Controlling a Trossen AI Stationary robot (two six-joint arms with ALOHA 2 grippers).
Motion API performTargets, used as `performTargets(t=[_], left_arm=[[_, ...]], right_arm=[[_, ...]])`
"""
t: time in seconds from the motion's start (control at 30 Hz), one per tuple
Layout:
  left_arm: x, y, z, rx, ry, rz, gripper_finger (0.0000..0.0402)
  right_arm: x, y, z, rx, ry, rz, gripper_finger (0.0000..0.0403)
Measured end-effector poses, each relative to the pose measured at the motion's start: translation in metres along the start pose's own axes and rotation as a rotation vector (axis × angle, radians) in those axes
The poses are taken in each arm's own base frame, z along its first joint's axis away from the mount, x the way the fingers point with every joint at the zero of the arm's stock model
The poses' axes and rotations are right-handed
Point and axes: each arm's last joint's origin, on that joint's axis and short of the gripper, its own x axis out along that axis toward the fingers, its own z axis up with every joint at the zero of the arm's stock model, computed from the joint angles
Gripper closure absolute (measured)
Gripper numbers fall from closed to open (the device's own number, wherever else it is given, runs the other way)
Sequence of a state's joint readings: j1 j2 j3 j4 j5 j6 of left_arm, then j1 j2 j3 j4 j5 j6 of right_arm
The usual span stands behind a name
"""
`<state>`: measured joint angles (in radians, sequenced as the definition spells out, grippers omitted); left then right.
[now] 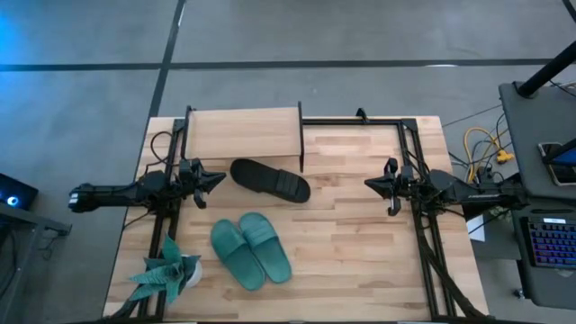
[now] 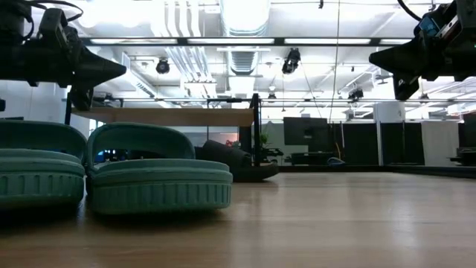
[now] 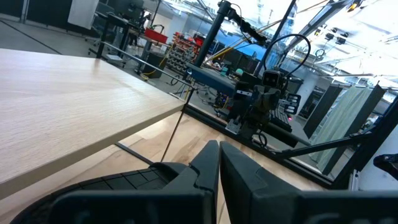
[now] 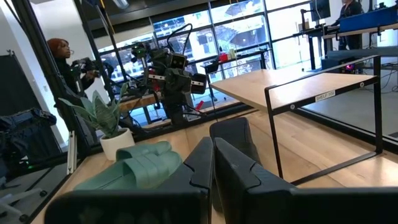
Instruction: Pick and place slides into the shelf
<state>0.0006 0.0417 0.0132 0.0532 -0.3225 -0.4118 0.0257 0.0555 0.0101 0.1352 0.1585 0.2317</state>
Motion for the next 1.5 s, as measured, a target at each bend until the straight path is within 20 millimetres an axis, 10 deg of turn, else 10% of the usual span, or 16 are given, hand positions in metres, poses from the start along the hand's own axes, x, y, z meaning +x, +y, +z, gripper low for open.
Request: performTargets(t=[1.5], left_arm=[[0.0000,0.0000,0.0001,0.000,-0.001,0.000,0.0402]], right_arm=[[0.0000,0.0002,0.0007,-0.165,-0.007,0.001,0.0394]])
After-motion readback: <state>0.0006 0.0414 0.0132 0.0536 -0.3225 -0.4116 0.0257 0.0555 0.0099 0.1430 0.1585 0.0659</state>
